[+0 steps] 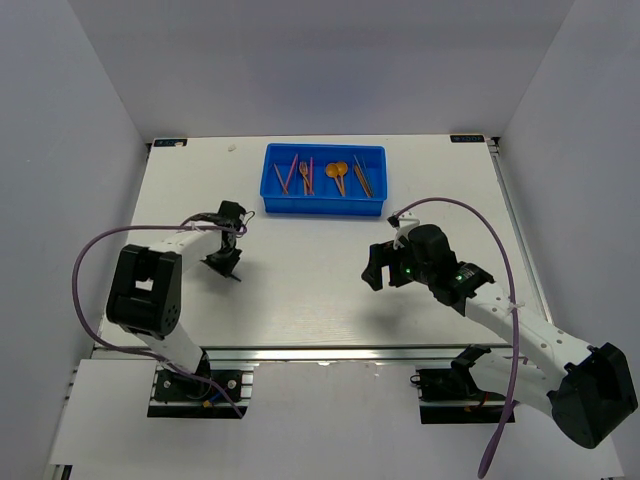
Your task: Sort the eating utensils into containers
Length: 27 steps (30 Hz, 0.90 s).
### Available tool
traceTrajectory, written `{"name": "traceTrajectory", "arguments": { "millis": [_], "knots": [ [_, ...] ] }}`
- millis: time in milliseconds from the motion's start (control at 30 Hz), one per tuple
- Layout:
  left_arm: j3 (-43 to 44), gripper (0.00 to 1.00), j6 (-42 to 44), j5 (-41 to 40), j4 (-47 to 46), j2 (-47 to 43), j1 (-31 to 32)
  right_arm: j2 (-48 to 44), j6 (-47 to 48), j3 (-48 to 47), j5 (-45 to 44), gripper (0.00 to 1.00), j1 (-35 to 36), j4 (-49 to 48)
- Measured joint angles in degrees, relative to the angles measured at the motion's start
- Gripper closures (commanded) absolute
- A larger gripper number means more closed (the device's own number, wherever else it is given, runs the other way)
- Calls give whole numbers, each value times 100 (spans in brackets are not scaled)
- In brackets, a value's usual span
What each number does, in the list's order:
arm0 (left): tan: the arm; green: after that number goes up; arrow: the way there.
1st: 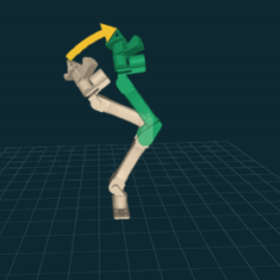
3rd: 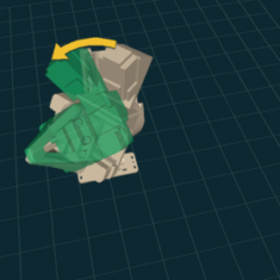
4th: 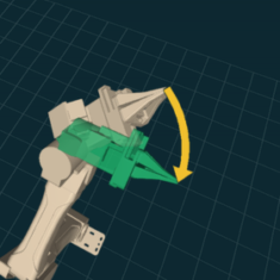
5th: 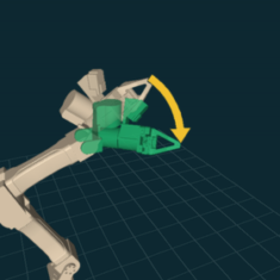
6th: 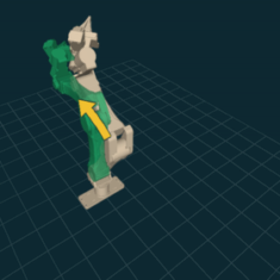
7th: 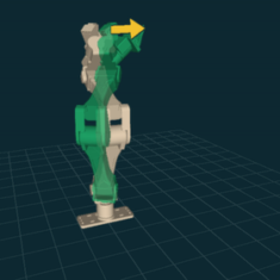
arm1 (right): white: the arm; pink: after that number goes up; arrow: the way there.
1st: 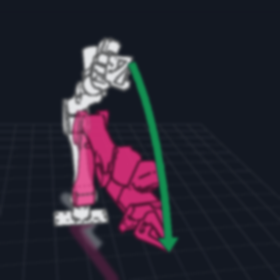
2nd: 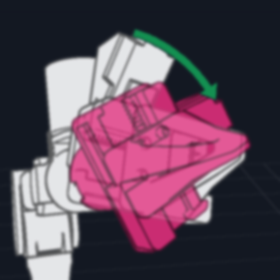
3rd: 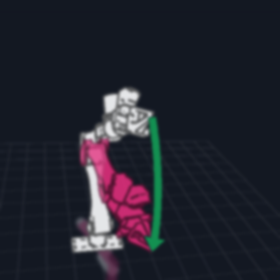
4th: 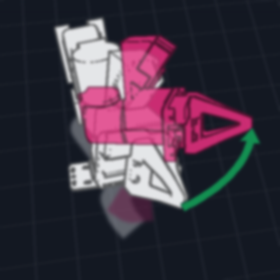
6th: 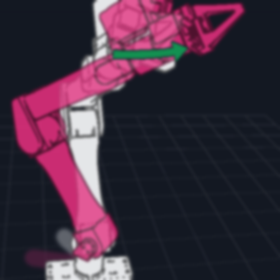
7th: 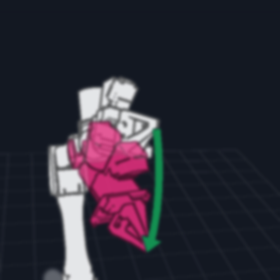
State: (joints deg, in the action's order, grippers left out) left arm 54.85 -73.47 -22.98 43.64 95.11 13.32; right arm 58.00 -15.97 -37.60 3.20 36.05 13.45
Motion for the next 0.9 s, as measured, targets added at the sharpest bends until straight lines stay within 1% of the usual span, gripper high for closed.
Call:
{"name": "traceTrajectory", "arguments": {
  "millis": [67,133,267,333,400,567,767,833,900],
  "knots": [
    [-55,100,323,-223,-9,-149,59,-4,2,0,0,11,0,0],
    [-66,100,791,-485,-160,-476,177,-4,2,0,-2,11,0,2],
    [9,100,2022,-588,-1141,-1447,625,-4,4,0,-31,11,0,7],
    [260,100,2557,-472,-1569,-1611,804,-2,4,-7,-72,11,0,15],
    [756,100,3119,-201,-1941,-1379,901,2,4,-22,-133,11,0,33],
    [2197,100,4052,291,-2472,-11,973,0,0,-151,-345,11,0,153],
    [3368,100,4804,925,-2544,1440,975,-57,0,-166,-461,11,0,291],
    [3687,100,4970,1045,-2518,1794,975,-68,2,-166,-466,11,0,321],
    [3821,100,5047,1091,-2511,1993,977,-70,7,-166,-476,11,0,323]
  ]
}}
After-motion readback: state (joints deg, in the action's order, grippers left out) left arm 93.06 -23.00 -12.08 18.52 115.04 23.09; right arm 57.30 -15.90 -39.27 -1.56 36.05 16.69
